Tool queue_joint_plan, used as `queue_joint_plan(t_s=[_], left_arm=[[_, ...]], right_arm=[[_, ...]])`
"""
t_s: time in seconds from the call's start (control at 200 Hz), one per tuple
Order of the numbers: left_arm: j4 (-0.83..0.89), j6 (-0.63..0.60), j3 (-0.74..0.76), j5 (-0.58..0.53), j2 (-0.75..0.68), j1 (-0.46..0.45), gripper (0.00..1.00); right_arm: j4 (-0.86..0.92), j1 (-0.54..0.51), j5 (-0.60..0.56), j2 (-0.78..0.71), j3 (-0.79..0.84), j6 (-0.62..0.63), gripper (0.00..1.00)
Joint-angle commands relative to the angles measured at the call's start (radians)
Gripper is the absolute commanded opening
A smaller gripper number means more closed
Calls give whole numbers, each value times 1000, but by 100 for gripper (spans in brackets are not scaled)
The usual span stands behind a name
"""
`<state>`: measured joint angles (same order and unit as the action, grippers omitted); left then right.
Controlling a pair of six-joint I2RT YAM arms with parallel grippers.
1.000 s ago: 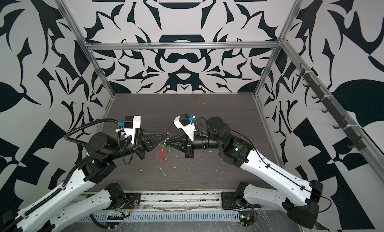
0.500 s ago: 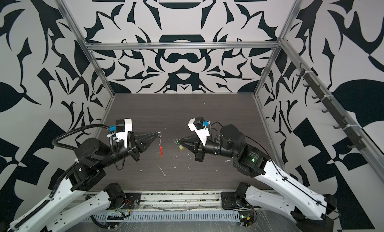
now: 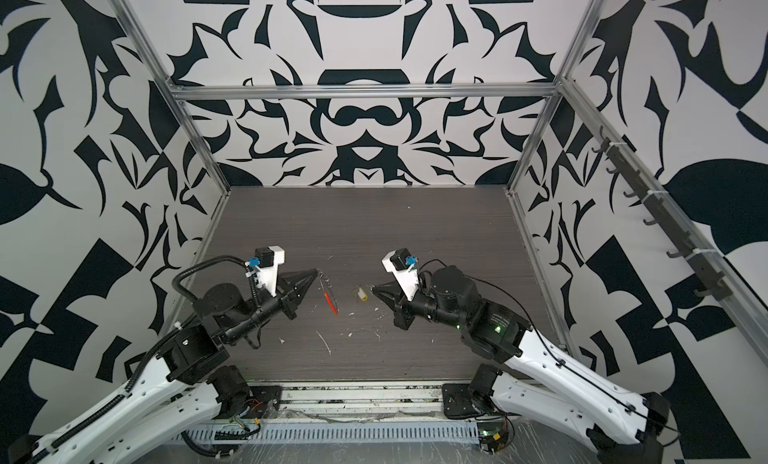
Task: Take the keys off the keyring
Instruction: 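Lower the red-tabbed ring onto the table and open the left gripper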
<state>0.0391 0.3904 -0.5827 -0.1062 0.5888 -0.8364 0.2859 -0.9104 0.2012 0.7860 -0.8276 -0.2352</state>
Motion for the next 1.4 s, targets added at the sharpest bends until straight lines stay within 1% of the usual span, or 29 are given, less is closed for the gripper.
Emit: queue_joint_plan(t_s=[0.0,0.06,0.18,0.275,0.385,0.52,0.64,0.675,0.765,0.81,0.9,1.03,1.085,1.17,1.235,1.285,1.395], left_arm=[[-1,114,46,-155,-10,0,0],[11,152,77,-191,-25,0,0],[99,230,102,-243,-76,0,0],[195,321,118,-326,-106,0,0],[289,394,123,-408,-103,0,0],[309,434,128,-441,-67,0,0],[278,421,131,-475,2,1,0],[246,392,133,-470,26,3,0],[214,368,113,-466,108,31,0],[214,367,95,-455,160,63,0],[210,367,62,-395,262,132,0],[100,334,70,-371,359,163,0],[52,325,73,-348,399,190,0],[-18,314,66,-286,477,253,7],[-57,308,52,-253,544,291,8],[-81,308,42,-239,593,309,11],[-130,303,30,-227,670,322,12]], right_arm=[[-61,-2,-34,-21,30,-32,0],[-70,-2,-36,-23,48,-42,0],[-78,-1,-41,-29,79,-56,0],[-89,-2,-46,-33,103,-64,0],[-112,-2,-50,-30,126,-75,0],[-123,-2,-55,-27,141,-82,0],[-137,-1,-63,-28,162,-88,0],[-135,-1,-66,-28,163,-88,0],[-134,-2,-71,-33,171,-91,0],[-136,-1,-75,-34,176,-91,0],[-137,-2,-74,-33,185,-93,0],[-148,-1,-82,-45,205,-102,0],[-154,1,-91,-48,212,-104,0],[-157,1,-100,-44,216,-105,0],[-167,1,-102,-40,223,-110,0],[-175,1,-104,-39,230,-120,0],[-193,1,-108,-23,251,-142,0]])
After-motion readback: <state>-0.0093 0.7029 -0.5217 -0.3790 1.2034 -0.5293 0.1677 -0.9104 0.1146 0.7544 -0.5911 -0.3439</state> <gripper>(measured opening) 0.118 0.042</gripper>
